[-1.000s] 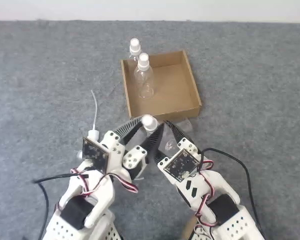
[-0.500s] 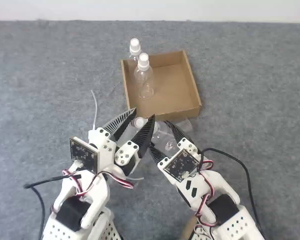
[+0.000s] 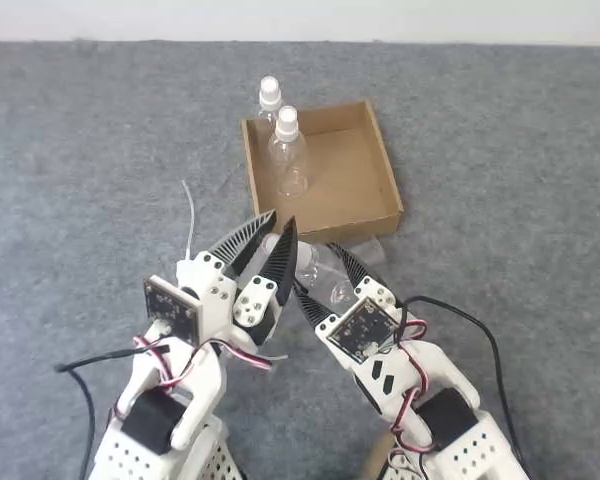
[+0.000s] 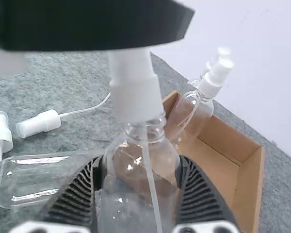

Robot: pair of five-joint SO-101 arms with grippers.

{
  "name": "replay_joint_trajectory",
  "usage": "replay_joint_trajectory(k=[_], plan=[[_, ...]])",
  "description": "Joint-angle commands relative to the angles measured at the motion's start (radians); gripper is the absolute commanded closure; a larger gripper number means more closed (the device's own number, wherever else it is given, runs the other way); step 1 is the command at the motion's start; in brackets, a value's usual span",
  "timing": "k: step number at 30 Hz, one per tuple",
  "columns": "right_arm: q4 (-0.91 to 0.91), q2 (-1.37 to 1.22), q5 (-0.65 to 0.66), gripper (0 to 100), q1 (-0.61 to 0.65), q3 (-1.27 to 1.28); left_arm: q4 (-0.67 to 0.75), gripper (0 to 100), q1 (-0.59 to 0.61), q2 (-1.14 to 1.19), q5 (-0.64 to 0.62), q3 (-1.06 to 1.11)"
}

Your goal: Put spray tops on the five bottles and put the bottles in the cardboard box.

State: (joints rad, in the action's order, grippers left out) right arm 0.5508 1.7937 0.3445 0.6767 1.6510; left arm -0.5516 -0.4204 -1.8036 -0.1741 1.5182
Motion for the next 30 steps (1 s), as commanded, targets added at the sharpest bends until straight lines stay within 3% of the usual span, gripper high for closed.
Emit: replay_joint_trajectory(k=[1, 6, 20, 30], plan=[[0.008, 0.024, 0.009, 99.1, 0.013, -0.08, 0.057, 94, 0.002, -0.014, 0.005, -0.004], [0.016, 0.024, 0.014, 99.1, 0.05, -0.08, 0.044, 94, -0.061, -0.014, 0.006, -0.001], [0.07, 0.024, 0.017, 99.1, 0.048, -0.121, 0.009, 93, -0.055, -0.017, 0.031, -0.031], [0.071, 0.022, 0.011, 99.1, 0.048, -0.118, -0.172, 86, -0.054, -0.017, 0.028, -0.194]])
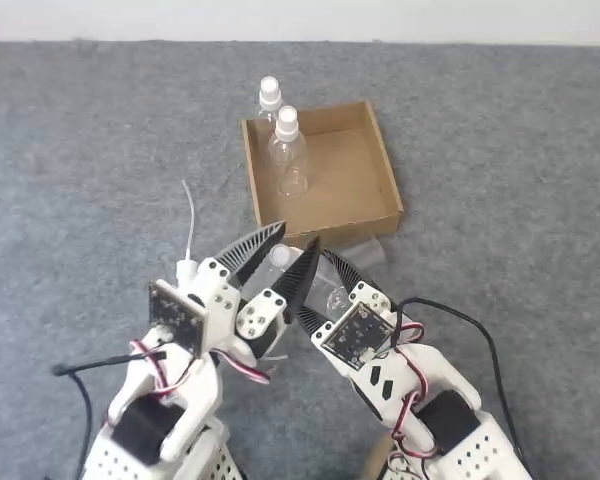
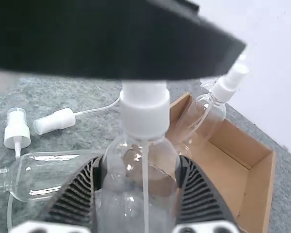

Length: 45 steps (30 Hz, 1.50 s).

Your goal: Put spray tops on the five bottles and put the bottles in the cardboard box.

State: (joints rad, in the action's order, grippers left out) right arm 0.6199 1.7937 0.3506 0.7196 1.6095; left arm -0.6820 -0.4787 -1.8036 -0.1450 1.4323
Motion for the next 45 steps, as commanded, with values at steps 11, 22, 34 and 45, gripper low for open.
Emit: replay_joint_trajectory(k=[11, 22, 34, 45], plan=[[-0.004, 0.022, 0.005, 99.1, 0.004, -0.046, -0.106, 86, 0.167, -0.017, 0.0, -0.272], [-0.007, 0.022, 0.005, 99.1, 0.01, -0.052, -0.106, 86, 0.344, -0.018, -0.002, -0.191], [-0.065, 0.024, 0.005, 99.1, 0.012, -0.055, -0.063, 86, 0.339, -0.018, 0.0, -0.027], [-0.059, 0.024, 0.005, 99.1, 0.012, -0.054, 0.043, 86, 0.157, -0.017, 0.11, 0.108]])
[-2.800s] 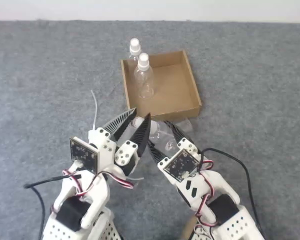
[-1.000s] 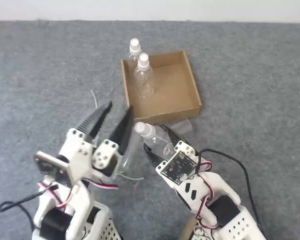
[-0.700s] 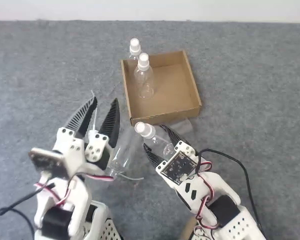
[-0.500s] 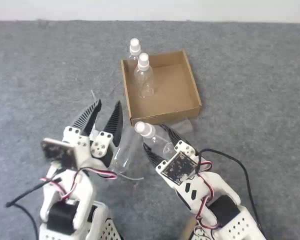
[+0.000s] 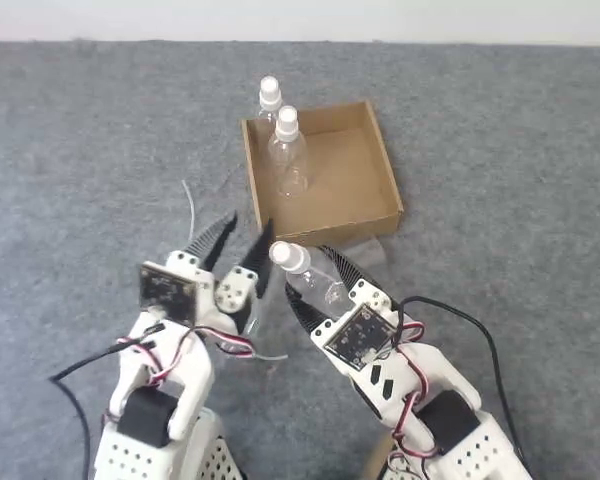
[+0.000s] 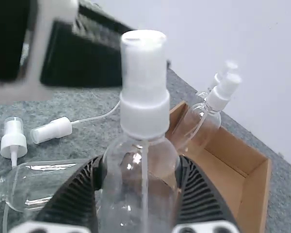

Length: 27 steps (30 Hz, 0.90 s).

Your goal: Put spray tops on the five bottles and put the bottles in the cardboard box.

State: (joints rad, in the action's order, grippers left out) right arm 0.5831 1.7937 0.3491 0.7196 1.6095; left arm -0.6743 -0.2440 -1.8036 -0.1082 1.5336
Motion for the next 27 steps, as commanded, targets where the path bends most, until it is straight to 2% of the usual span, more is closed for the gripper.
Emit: replay_joint_trajectory(k=[1, 7, 15, 18, 21, 27], plan=[[-0.022, 0.024, 0.006, 99.1, 0.012, -0.052, 0.035, 86, -0.094, -0.017, 0.087, 0.013], [-0.022, 0.024, 0.006, 99.1, 0.008, -0.048, 0.0, 86, -0.144, -0.018, 0.103, 0.012], [-0.019, 0.022, 0.006, 99.1, 0.005, -0.046, -0.008, 86, -0.152, -0.018, 0.103, 0.012], [-0.018, 0.022, 0.006, 99.1, 0.005, -0.046, -0.031, 86, -0.203, -0.018, 0.11, 0.01], [-0.018, 0.022, 0.006, 99.1, 0.005, -0.046, -0.058, 86, -0.253, -0.018, 0.176, 0.01], [-0.016, 0.022, 0.006, 99.1, 0.005, -0.046, -0.06, 86, -0.226, -0.018, 0.18, 0.007]])
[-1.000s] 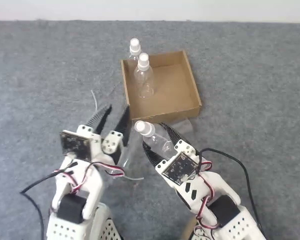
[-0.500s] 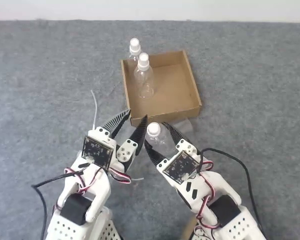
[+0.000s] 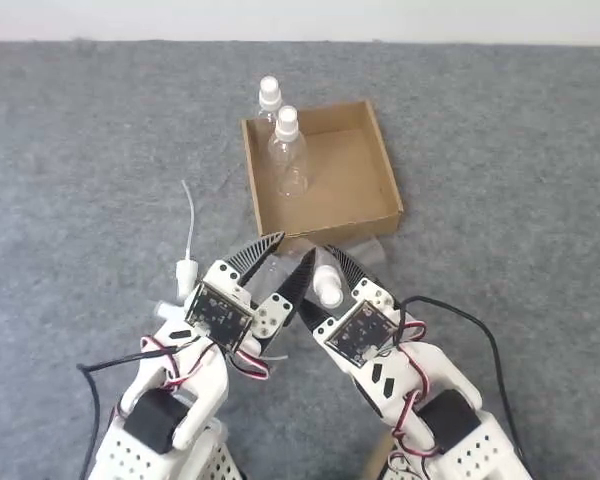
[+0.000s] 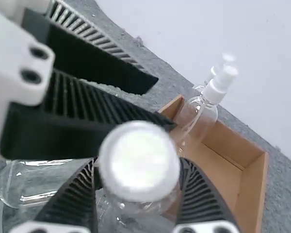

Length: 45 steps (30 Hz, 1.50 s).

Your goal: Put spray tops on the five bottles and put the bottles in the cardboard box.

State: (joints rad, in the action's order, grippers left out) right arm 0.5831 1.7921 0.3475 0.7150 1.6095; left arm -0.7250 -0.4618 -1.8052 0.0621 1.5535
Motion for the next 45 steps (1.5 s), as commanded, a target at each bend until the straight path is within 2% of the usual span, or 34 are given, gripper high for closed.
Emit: replay_joint_trajectory(k=[1, 6, 14, 24, 29, 40, 45], plan=[[-0.016, 0.024, 0.008, 99.1, 0.01, -0.046, -0.012, 86, 0.003, -0.017, 0.009, -0.022], [-0.015, 0.024, 0.008, 99.1, 0.008, -0.044, -0.015, 86, 0.077, -0.017, -0.049, -0.059], [0.03, 0.024, 0.008, 99.1, -0.012, -0.044, -0.012, 86, 0.273, -0.017, -0.146, -0.133], [0.033, 0.024, 0.008, 99.1, -0.071, -0.048, -0.014, 86, 0.555, -0.017, -0.152, -0.085], [0.071, 0.022, 0.008, 99.1, -0.071, -0.048, -0.009, 86, 0.585, -0.017, -0.152, -0.002], [0.105, 0.019, 0.014, 99.1, -0.073, -0.054, -0.006, 86, 0.675, -0.017, -0.147, 0.025], [0.136, 0.018, 0.014, 99.2, -0.097, -0.094, -0.006, 86, 0.677, -0.017, -0.143, 0.033]])
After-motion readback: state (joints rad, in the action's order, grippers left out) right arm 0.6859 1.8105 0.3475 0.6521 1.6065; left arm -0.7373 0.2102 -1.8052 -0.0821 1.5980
